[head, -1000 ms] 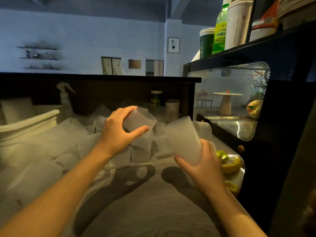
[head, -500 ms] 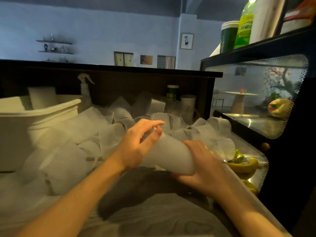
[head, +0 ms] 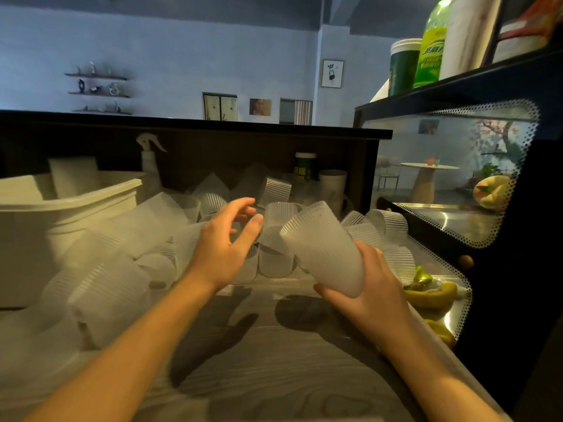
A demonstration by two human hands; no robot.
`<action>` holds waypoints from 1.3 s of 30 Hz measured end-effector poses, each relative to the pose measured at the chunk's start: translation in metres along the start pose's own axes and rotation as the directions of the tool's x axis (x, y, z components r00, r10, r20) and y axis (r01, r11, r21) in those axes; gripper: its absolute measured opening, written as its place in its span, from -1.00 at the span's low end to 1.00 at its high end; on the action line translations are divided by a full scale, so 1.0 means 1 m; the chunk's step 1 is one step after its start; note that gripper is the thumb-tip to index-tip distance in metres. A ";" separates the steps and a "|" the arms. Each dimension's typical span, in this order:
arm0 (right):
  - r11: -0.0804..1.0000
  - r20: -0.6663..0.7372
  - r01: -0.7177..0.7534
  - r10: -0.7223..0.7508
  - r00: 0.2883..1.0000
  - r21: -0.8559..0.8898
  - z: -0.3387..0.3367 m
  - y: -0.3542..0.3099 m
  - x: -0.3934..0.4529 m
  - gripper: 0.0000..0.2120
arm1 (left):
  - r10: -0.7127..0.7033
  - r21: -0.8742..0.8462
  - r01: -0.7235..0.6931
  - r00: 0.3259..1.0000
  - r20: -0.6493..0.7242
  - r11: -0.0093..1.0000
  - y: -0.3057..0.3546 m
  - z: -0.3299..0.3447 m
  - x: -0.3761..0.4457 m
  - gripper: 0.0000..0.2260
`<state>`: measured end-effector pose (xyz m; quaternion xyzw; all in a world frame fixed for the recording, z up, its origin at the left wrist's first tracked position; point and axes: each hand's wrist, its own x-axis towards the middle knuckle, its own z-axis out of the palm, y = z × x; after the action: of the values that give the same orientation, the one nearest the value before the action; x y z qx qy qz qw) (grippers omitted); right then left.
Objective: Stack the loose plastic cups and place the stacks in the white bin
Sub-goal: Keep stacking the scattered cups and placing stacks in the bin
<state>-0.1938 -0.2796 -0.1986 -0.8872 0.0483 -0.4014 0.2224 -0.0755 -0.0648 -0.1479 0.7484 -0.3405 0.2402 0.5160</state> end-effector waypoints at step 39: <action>0.990 0.050 0.127 -0.124 0.991 -0.059 0.016 -0.012 -0.002 -0.20 | 0.070 0.128 -0.058 0.993 -0.096 0.990 0.006 -0.057 -0.004 -0.52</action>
<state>-0.1843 -0.2626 -0.2035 -0.9039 -0.0001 -0.3924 0.1701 -0.0829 -0.0118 -0.1270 0.7549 -0.3222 0.3148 0.4766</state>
